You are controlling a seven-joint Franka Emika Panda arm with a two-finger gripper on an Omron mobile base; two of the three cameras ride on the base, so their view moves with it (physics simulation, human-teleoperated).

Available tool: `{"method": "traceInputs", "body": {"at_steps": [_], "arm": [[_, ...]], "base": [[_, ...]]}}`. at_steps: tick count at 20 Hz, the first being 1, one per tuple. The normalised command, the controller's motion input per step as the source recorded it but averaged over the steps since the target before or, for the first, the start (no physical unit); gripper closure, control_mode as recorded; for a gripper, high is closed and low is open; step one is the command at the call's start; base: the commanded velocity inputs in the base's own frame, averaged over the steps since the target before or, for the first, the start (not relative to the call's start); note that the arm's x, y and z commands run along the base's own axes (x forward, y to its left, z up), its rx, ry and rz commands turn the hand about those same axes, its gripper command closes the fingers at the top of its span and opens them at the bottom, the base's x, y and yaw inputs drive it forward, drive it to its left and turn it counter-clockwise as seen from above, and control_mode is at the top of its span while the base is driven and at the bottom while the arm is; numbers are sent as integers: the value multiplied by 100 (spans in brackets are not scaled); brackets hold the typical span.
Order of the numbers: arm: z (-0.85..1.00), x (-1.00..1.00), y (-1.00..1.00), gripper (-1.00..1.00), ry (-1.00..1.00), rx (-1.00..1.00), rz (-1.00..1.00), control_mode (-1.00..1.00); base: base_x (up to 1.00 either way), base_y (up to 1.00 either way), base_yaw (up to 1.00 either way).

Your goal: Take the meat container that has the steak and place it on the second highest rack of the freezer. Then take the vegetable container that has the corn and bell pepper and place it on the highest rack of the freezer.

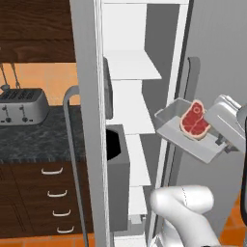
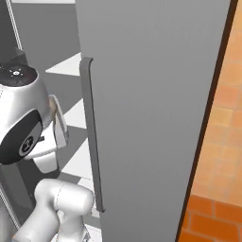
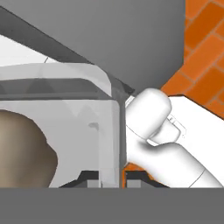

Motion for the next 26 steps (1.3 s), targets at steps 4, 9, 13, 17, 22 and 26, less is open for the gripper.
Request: {"method": "traceInputs", "body": {"at_steps": [4, 9, 13, 17, 22, 26], "arm": [[0, 0, 0, 100, 0, 0, 0, 100], [-2, 25, 3, 100, 0, 2, -27, -100], [-17, 42, 2, 100, 3, 3, -31, -100], [-25, 62, 4, 100, 4, 8, -20, -100], [-49, 76, 23, 100, 6, 9, -3, -100], [-47, 87, 29, 100, 2, 4, -3, -100]], "base": [[13, 61, -16], [0, 0, 0], [0, 0, 0], [0, 0, 0], [0, 0, 0], [0, 0, 0]]}}
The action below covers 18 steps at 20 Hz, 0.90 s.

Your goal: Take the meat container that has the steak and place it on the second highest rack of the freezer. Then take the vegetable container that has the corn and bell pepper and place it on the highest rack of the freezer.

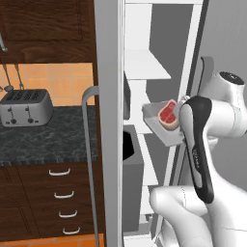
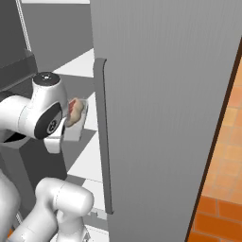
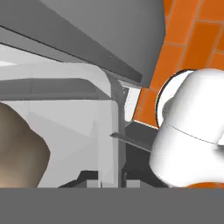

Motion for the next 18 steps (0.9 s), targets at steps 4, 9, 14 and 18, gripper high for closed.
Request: {"method": "traceInputs", "body": {"at_steps": [4, 9, 14, 18], "arm": [[-32, 86, 6, 100, -4, 0, -11, -100], [-32, 87, -3, 100, 0, 1, -6, -100], [-33, 90, 0, 100, 0, 3, 0, -100], [-44, 89, -1, 100, 0, 2, 0, -100]], "base": [[0, 0, 0], [0, 0, 0], [0, 0, 0], [0, 0, 0]]}}
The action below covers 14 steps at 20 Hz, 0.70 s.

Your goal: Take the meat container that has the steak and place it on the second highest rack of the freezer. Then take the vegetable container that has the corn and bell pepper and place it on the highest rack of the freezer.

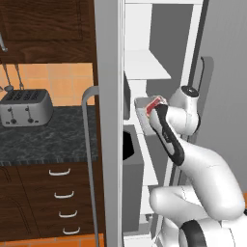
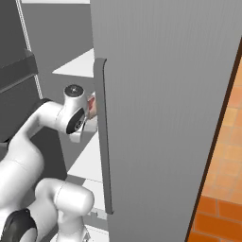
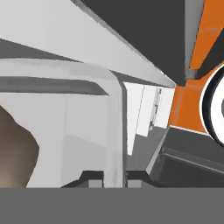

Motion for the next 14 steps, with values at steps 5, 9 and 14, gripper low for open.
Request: {"method": "traceInputs", "body": {"at_steps": [5, 9, 14], "arm": [[-47, 80, 0, 100, 0, 0, 0, -100], [-20, 61, 0, 100, 0, 0, 0, -100], [-14, 87, 0, 100, 0, 0, 0, -100]], "base": [[0, 0, 0], [0, 0, 0], [0, 0, 0]]}}
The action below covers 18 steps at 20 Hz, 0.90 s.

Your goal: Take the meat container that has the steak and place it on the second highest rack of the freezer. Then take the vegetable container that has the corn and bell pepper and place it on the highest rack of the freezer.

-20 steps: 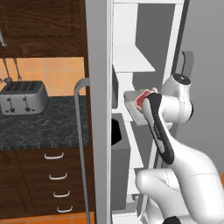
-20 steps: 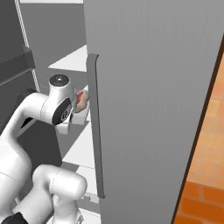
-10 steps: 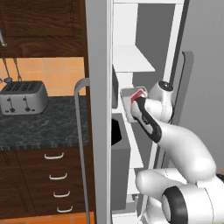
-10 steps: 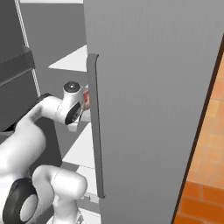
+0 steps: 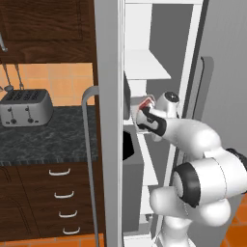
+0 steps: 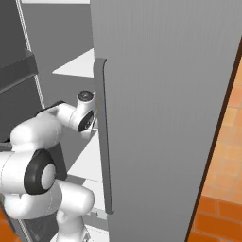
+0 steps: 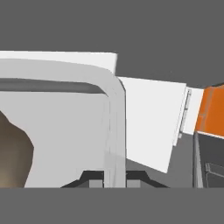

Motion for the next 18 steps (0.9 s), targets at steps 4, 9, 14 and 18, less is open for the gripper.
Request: {"method": "traceInputs", "body": {"at_steps": [4, 9, 14, 18], "arm": [[-8, 76, -1, 100, 0, 0, 0, -100], [-22, 48, 0, 100, 0, 0, 0, -100], [-34, 57, 0, 100, 0, 0, 0, -100], [-35, 13, 0, -100, -5, 0, 0, -100]], "base": [[0, 0, 0], [0, 0, 0], [0, 0, 0], [0, 0, 0]]}}
